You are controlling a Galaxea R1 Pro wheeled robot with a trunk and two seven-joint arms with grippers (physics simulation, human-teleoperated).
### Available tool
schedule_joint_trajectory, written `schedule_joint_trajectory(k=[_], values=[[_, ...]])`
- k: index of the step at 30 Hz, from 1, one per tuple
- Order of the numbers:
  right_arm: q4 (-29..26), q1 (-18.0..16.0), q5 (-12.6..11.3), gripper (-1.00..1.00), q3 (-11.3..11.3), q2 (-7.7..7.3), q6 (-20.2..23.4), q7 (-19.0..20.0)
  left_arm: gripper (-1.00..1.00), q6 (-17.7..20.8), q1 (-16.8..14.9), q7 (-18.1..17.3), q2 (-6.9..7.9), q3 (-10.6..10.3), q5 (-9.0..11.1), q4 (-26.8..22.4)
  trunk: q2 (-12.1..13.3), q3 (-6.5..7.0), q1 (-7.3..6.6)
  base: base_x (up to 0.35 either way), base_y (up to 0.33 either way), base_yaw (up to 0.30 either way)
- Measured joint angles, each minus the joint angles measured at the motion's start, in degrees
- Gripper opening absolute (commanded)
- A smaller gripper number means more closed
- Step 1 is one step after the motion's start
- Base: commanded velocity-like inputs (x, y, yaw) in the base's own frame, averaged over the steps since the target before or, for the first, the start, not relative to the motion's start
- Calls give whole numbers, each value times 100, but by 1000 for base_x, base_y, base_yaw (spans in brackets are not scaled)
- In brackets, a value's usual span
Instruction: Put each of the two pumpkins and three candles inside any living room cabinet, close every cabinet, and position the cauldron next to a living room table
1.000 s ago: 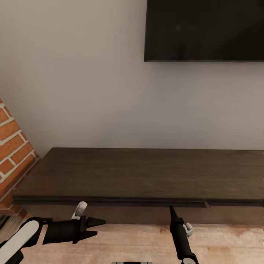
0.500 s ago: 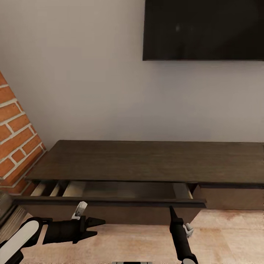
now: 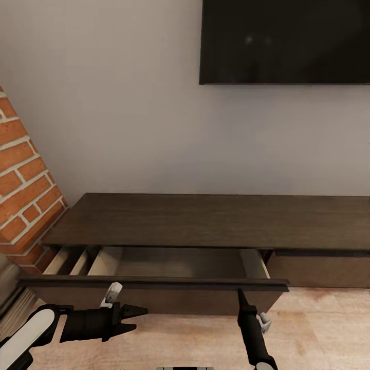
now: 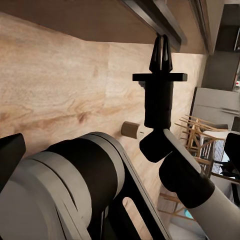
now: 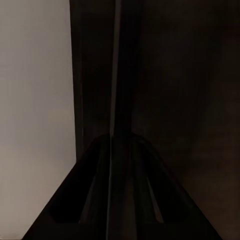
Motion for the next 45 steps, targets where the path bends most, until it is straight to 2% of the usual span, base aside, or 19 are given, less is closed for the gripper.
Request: schedule_joint_trajectory(k=[26,45], values=[[1,0,15,-100,6,1,-1,0,100,0,0,1,2,0,0,0,0,0,1,-136,0,0],[3,0,21,-100,8,1,-8,1,100,0,0,0,-1,0,0,0,0,0,0,-73,0,0]])
